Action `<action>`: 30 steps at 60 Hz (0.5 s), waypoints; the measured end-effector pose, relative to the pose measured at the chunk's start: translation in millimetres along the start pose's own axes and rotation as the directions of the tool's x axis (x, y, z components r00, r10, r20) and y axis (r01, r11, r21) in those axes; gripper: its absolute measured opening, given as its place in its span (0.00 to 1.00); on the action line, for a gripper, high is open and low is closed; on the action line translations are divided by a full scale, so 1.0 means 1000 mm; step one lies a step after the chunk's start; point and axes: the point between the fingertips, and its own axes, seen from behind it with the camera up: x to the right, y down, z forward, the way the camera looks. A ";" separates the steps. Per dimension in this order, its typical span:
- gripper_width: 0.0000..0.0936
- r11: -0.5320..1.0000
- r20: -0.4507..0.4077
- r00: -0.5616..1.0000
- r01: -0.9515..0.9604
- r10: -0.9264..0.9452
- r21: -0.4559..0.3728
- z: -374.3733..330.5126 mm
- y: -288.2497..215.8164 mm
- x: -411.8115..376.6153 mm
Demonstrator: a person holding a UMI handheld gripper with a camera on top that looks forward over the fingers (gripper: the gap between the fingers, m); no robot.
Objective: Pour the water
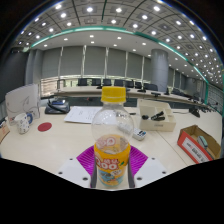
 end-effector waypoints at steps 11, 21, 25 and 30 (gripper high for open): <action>0.43 0.992 -0.063 0.990 0.126 -0.125 0.003 0.006 -0.034 -0.011; 0.43 0.932 -0.171 0.920 0.362 -0.353 0.023 0.011 -0.108 -0.047; 0.43 0.874 -0.231 0.852 0.485 -0.470 0.014 0.013 -0.142 -0.072; 0.43 0.750 -0.306 0.712 0.661 -0.632 -0.011 0.019 -0.183 -0.110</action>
